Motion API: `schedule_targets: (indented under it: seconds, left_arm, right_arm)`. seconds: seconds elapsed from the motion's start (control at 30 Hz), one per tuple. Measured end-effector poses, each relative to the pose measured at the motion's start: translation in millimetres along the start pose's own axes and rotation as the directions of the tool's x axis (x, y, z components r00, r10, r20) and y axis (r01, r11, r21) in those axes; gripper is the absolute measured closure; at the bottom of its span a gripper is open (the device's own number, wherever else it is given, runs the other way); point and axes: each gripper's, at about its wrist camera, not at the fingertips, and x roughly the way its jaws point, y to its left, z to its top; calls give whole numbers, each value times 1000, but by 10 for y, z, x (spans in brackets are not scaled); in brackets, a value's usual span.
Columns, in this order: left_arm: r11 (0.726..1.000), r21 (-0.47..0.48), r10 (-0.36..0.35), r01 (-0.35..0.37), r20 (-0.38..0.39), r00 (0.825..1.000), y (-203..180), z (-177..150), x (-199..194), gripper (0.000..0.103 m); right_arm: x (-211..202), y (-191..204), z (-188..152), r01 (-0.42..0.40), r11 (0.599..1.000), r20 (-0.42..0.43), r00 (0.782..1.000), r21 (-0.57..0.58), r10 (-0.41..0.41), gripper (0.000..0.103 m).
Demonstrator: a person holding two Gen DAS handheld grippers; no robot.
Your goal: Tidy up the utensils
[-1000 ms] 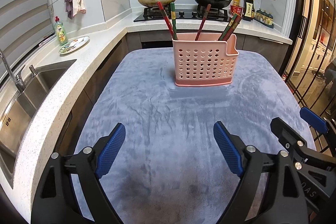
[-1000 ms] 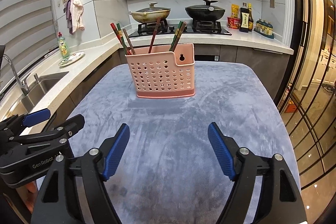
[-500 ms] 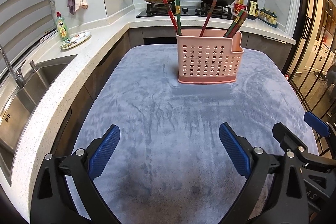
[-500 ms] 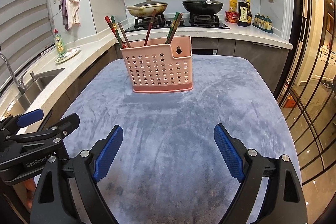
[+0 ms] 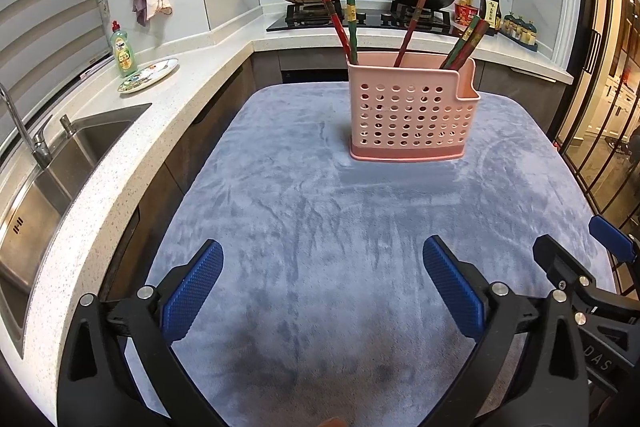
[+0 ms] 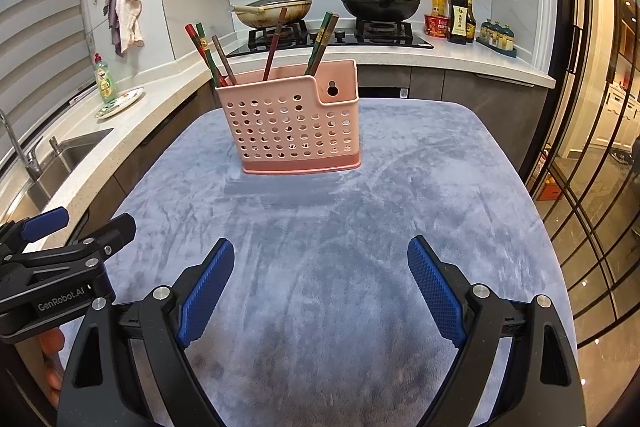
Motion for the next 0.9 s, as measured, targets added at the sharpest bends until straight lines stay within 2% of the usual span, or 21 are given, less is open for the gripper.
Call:
schedule_targets:
  seconds: [0.63, 0.9]
  left_arm:
    - [1000, -2, 18, -18, 7, 1000, 29, 93, 60, 7]
    - [1000, -5, 5, -5, -2, 1000, 20, 103, 73, 7]
  right_arm:
    - [66, 36, 71, 1, 1000, -4, 1000, -8, -1, 18]
    - [110, 14, 111, 5, 1000, -6, 1000, -2, -5, 18]
